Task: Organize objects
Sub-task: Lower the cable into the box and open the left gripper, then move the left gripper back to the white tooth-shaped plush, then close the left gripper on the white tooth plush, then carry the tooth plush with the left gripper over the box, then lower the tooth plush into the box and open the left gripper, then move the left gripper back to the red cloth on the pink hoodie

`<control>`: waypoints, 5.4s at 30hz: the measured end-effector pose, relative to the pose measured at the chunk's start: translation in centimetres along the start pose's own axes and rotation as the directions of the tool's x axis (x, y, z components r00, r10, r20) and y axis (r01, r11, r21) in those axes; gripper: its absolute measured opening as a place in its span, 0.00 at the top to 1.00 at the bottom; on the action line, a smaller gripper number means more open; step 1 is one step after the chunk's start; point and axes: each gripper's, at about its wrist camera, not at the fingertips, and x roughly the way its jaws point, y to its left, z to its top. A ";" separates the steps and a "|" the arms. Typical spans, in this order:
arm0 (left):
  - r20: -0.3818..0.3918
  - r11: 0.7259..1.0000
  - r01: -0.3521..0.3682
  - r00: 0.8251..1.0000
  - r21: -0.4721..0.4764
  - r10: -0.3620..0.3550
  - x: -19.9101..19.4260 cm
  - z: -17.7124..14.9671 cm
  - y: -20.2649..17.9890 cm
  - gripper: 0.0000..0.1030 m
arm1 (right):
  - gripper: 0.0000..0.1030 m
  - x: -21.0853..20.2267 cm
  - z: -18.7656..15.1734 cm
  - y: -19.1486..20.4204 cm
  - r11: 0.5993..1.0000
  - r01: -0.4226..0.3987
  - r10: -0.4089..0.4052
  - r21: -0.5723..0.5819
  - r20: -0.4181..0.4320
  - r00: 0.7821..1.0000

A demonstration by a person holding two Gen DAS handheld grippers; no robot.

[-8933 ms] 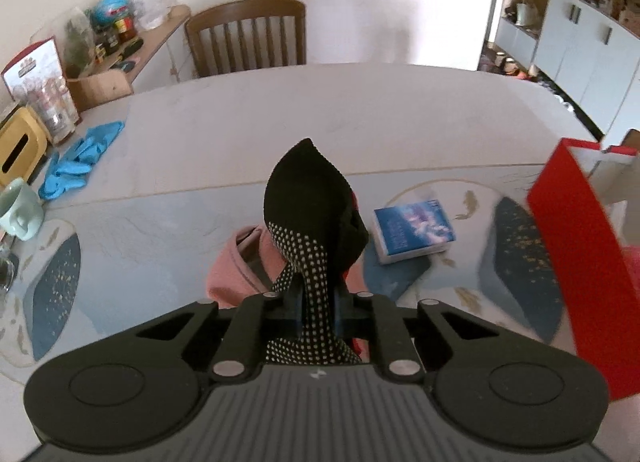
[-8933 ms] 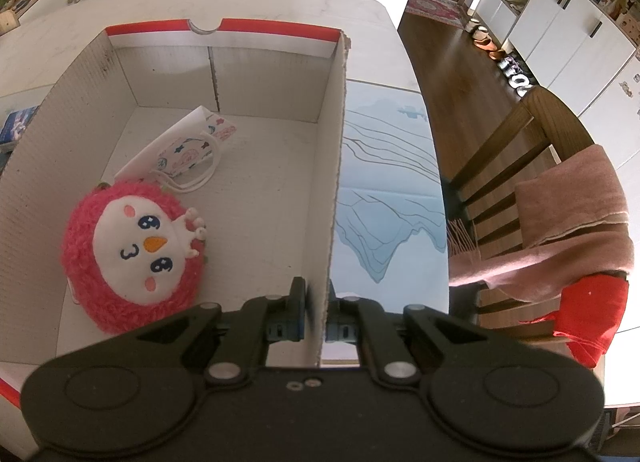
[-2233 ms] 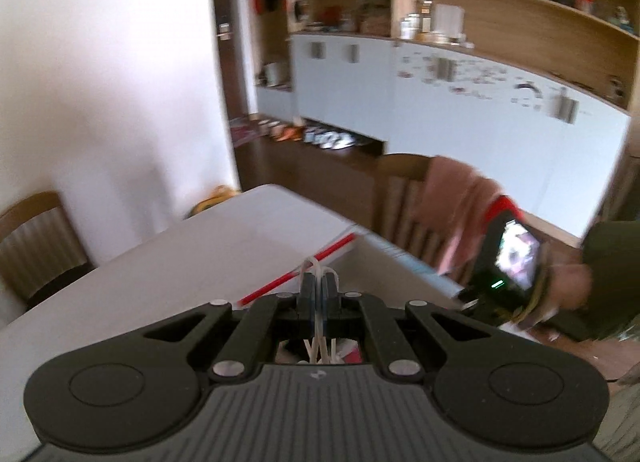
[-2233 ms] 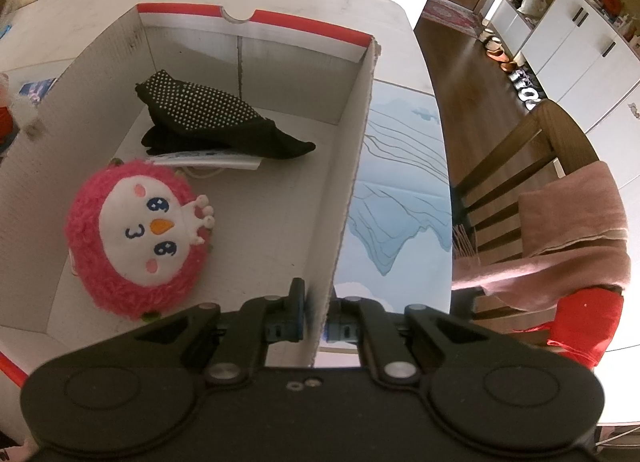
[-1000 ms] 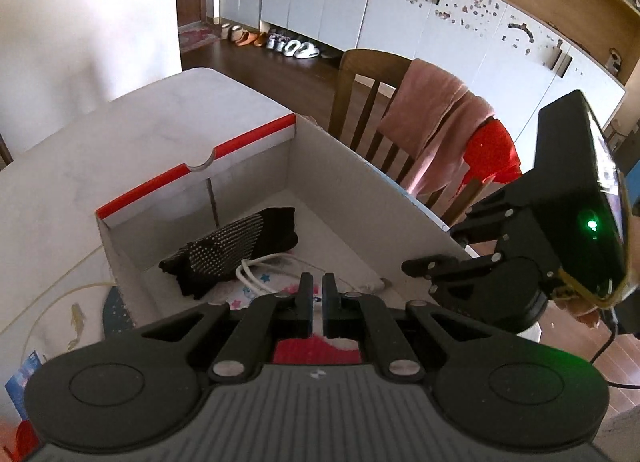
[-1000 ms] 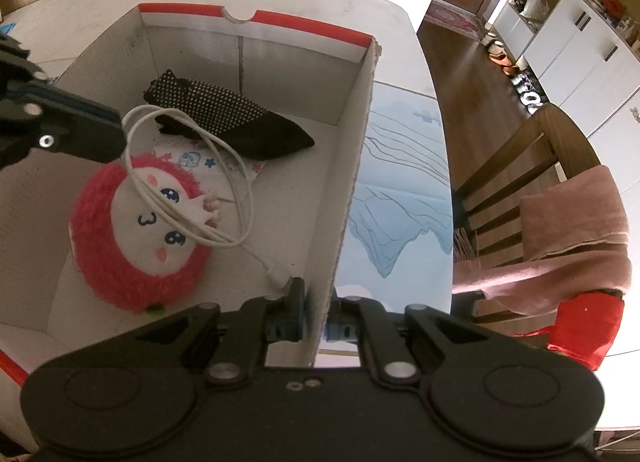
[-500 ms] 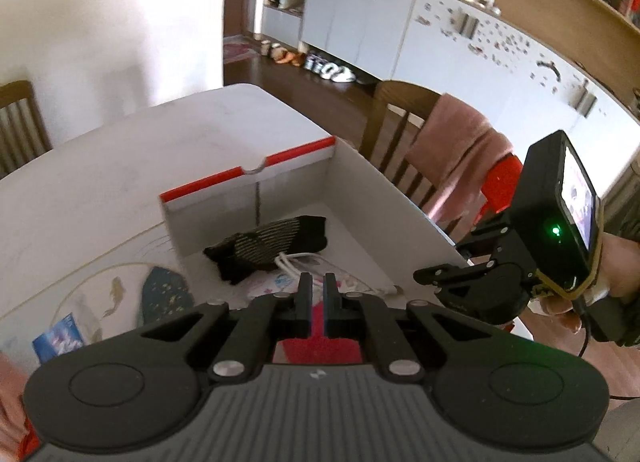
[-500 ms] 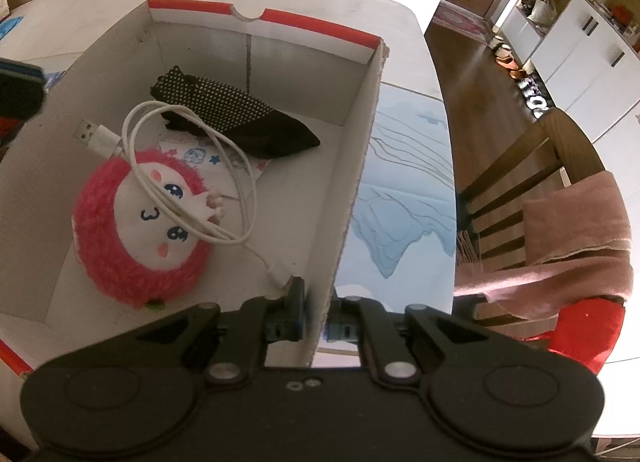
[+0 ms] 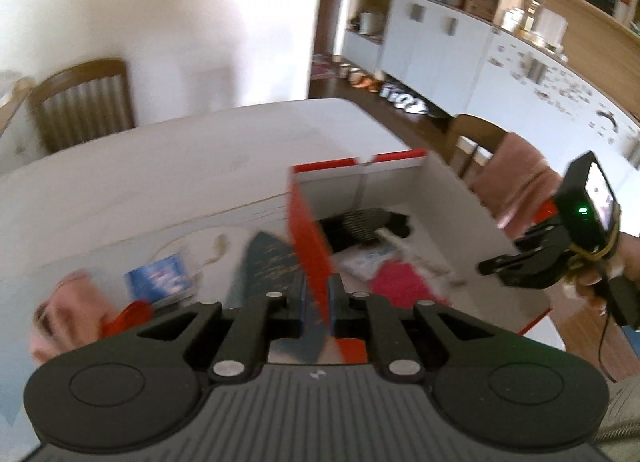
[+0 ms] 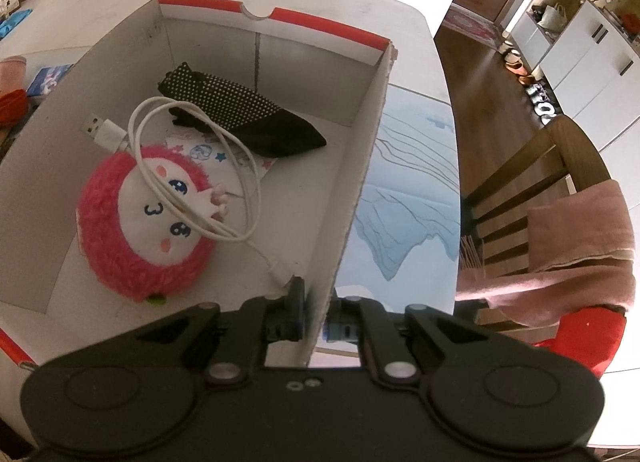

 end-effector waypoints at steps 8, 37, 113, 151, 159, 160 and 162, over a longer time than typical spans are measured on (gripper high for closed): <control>-0.011 0.986 -0.140 0.990 -0.087 0.139 -2.3 -2.9 6.3 0.39 | 0.94 0.0 0.0 0.0 1.000 0.005 -0.005 0.006 -0.006 1.000; -0.249 0.870 -0.289 0.947 -0.400 0.201 4.2 -14.7 10.3 0.02 | 0.92 -0.1 0.1 0.7 0.999 0.034 -0.033 0.008 -0.023 0.999; -0.292 0.971 0.139 0.953 0.193 -0.078 18.2 6.2 -12.1 0.59 | 0.94 -0.8 -0.5 0.5 0.999 -0.007 0.008 -0.033 0.019 1.000; -0.178 0.994 0.080 0.982 0.079 -0.065 10.0 4.9 -4.4 0.32 | 0.94 -0.5 -0.4 0.0 0.999 0.019 -0.018 -0.051 0.021 1.000; -0.121 0.999 0.026 0.992 0.043 -0.020 4.9 2.8 0.0 0.32 | 0.94 -0.6 -0.1 -0.2 0.999 0.018 -0.018 -0.039 0.009 1.000; -0.116 0.999 0.013 0.993 0.032 -0.009 4.3 2.4 0.7 0.32 | 0.94 -0.6 -0.1 -0.2 0.999 0.018 -0.017 -0.038 0.008 1.000; -0.106 1.000 -0.009 0.994 0.005 0.010 3.2 1.7 2.2 0.28 | 0.94 -0.6 -0.1 -0.2 0.999 0.018 -0.018 -0.035 0.005 1.000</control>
